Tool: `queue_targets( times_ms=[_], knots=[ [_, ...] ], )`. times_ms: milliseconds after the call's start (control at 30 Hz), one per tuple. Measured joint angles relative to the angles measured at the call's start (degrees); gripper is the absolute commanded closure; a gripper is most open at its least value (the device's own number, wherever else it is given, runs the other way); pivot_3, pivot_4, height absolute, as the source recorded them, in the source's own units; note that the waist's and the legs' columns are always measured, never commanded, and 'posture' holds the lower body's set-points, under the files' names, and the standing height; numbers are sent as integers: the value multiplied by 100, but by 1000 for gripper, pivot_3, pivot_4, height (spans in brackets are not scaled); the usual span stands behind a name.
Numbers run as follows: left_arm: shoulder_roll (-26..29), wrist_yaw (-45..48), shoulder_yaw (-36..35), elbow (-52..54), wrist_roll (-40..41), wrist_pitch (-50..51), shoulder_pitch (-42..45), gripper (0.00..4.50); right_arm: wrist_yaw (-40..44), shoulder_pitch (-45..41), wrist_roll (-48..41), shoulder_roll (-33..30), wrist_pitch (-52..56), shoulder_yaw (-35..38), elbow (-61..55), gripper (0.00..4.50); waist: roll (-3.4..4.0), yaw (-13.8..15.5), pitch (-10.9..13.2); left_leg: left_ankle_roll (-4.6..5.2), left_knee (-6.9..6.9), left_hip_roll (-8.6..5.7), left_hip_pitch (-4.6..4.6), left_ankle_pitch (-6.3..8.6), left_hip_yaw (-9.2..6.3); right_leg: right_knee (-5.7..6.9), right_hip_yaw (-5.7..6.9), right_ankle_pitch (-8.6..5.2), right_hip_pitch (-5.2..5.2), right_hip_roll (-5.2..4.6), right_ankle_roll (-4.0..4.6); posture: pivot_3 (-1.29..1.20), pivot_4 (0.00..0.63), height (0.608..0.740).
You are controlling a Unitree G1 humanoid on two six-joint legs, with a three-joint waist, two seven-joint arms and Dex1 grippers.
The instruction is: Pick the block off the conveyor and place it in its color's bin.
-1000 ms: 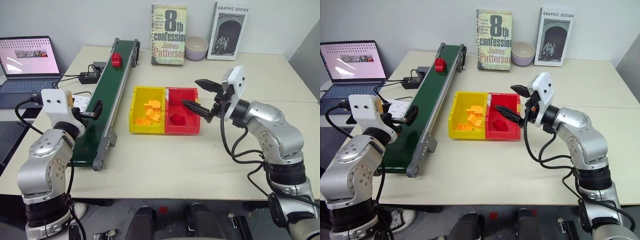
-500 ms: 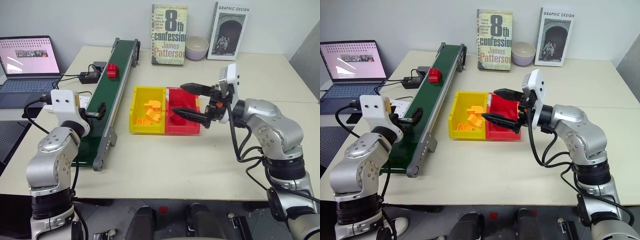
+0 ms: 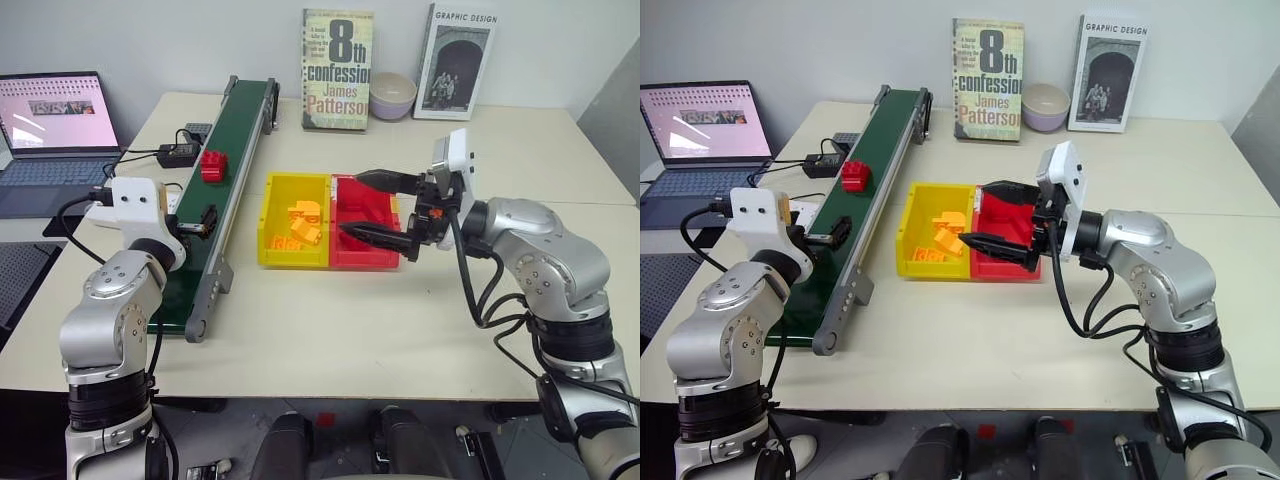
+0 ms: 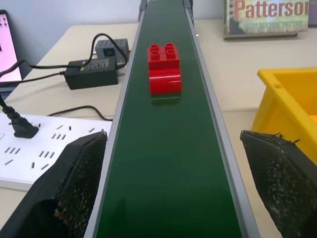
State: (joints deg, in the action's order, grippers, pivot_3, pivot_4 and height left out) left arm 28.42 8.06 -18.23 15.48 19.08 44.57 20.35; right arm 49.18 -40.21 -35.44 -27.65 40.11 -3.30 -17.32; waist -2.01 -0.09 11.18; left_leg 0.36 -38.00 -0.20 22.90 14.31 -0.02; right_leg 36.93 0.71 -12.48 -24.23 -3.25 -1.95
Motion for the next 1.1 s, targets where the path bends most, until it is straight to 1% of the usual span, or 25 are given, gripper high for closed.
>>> queue_targets(
  times_ms=[267,400,533,767,800,833,867,900,933,1000,1067,1100],
  knots=[
    [-119,-75,7,-13,-26,101,0,7,140,-24,-402,-105,385,-13,-124,0,0,1,0,0,0,0,0,0,1,-1,-1,0,1,-2,0,0,150,740],
    [-277,-119,7,-25,-14,173,0,7,307,-79,-632,-209,579,-11,-169,0,0,2,0,0,0,0,1,0,-1,-1,0,0,1,-2,0,0,150,740],
    [-290,-122,4,-25,-20,223,-1,7,396,-53,-694,-347,690,-12,-252,0,0,3,0,0,0,0,1,0,0,-1,1,0,1,-2,0,0,150,740],
    [-290,-125,3,-57,-43,376,-15,7,427,-27,-770,-352,696,-12,-268,0,0,3,0,0,0,0,0,0,0,-1,0,0,1,0,0,0,150,740],
    [-290,-123,-4,-65,-42,378,-32,358,419,-29,-792,-349,696,-12,-268,0,0,2,0,0,0,0,1,0,1,-1,0,0,1,-1,0,0,150,740],
    [-290,-122,-9,-65,-40,378,-37,424,416,-29,-794,-345,696,-12,-268,0,0,2,0,0,0,0,1,0,1,-2,0,0,1,-1,0,0,150,740],
    [-290,-121,-28,-65,-37,379,-49,741,405,-30,-797,-340,696,-12,-268,0,0,3,0,0,0,0,1,0,0,-2,0,0,1,-1,0,0,150,740],
    [-290,-120,-51,-60,-30,393,-68,826,387,-36,-801,-335,696,-12,-268,0,0,3,0,0,0,0,1,0,1,-2,-1,0,1,-1,0,0,150,740],
    [-290,-123,-106,-54,-25,422,-111,1104,365,-53,-805,-335,696,-11,-268,0,0,1,0,0,0,0,1,0,1,-2,-1,0,0,-2,0,0,150,740],
    [-290,-135,-221,67,-3,570,-209,1415,352,-90,-807,-337,689,-6,-265,0,0,-2,0,0,0,1,0,0,1,-1,-1,0,0,-2,0,0,150,740],
    [-290,-173,-335,309,39,794,-345,1928,349,-96,-802,-340,668,-5,-257,0,0,-1,0,0,0,1,0,0,-1,-1,0,0,1,-3,0,0,150,740],
    [-290,-182,-372,385,63,865,-385,2108,347,-96,-802,-340,662,-5,-256,0,0,0,0,0,-1,1,0,0,-1,0,0,0,1,-3,0,0,150,740]
  ],
)
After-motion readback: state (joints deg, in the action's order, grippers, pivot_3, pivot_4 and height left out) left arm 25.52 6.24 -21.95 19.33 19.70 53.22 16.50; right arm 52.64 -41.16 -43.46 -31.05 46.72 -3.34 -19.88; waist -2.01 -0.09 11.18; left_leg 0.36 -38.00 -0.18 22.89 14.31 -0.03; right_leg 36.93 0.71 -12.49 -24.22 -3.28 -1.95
